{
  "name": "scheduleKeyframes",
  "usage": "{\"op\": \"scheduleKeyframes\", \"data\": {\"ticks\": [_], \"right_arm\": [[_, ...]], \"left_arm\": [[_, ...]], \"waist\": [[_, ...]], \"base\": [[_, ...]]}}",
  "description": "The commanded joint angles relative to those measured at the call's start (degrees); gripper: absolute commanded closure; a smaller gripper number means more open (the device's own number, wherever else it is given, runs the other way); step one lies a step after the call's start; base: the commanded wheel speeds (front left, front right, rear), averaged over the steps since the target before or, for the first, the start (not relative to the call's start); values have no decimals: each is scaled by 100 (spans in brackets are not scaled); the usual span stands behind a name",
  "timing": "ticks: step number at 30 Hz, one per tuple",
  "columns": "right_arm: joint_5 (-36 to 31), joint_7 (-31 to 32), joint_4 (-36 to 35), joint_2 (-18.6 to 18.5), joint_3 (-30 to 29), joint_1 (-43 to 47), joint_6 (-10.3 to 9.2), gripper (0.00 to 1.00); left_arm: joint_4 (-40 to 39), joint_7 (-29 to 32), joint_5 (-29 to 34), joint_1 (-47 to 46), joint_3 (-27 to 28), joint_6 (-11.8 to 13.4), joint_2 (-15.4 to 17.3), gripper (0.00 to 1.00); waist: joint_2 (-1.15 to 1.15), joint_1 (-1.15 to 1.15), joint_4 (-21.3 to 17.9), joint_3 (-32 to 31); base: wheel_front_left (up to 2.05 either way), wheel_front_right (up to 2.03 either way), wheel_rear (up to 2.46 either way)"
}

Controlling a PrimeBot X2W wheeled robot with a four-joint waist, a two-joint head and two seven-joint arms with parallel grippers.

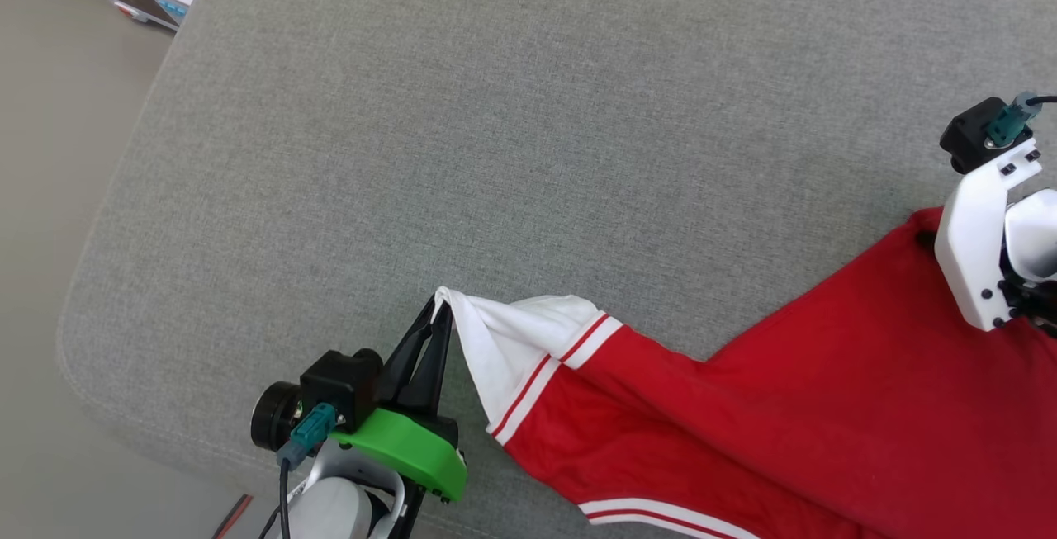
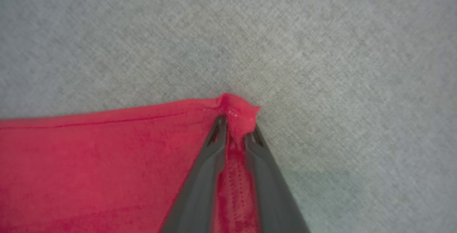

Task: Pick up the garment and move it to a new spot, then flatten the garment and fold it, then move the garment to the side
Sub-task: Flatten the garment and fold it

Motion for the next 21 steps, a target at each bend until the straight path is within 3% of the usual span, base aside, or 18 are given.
{"op": "scheduleKeyframes", "data": {"ticks": [1,12,21], "right_arm": [[77,-130,234,166,189,171,-2,100],[358,-1723,10,197,66,0,-2,100],[322,-2617,-234,105,-565,297,-2,100]], "left_arm": [[19,-33,59,-57,26,-14,-14,100],[-95,-33,161,303,221,-25,196,100],[-608,-26,153,112,343,-32,483,100]], "waist": [[0,0,-68,-94],[0,0,-514,-933],[0,0,-855,-1443]], "base": [[0,0,0],[0,0,0],[0,0,0]]}}
